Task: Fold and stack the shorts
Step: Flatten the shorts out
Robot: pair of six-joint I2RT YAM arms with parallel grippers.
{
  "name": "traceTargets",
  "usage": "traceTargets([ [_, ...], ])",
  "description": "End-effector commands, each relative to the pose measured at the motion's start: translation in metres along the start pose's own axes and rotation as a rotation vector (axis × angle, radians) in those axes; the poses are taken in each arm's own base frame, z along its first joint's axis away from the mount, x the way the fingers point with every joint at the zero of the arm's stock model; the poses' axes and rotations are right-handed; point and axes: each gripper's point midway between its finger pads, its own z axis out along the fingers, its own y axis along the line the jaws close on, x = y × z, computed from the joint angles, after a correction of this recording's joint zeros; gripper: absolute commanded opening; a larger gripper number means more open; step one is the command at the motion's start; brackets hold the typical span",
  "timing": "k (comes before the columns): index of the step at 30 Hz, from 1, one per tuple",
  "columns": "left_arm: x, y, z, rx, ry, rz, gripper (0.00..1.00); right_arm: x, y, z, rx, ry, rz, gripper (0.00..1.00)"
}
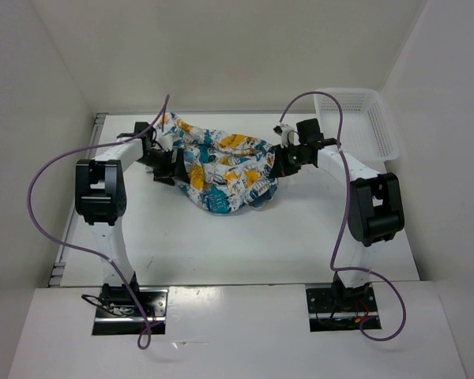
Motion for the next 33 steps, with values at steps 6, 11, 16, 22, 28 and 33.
traceTargets([
  [6, 0.023, -0.028, 0.039, 0.139, 0.109, 0.001, 0.58, -0.009, -0.003, -0.008, 0.026, -0.030, -0.048, 0.00],
  [11, 0.026, -0.038, 0.038, 0.166, 0.137, -0.011, 0.23, -0.017, -0.004, -0.010, 0.037, -0.045, -0.058, 0.00],
  [16, -0.003, -0.019, -0.003, 0.056, 0.036, -0.001, 0.00, -0.042, -0.001, -0.022, 0.051, -0.096, -0.097, 0.00],
  [22, -0.147, -0.005, -0.176, -0.236, -0.440, 0.146, 0.00, -0.198, 0.024, -0.089, 0.114, -0.443, -0.197, 0.00],
  [28, -0.161, -0.072, -0.254, -0.287, -0.619, 0.276, 0.00, -0.245, 0.051, -0.140, 0.121, -0.590, -0.250, 0.00],
  [33, -0.099, -0.066, -0.235, -0.290, -0.503, 0.199, 0.00, -0.181, 0.065, -0.130, 0.039, -0.463, -0.247, 0.00],
])
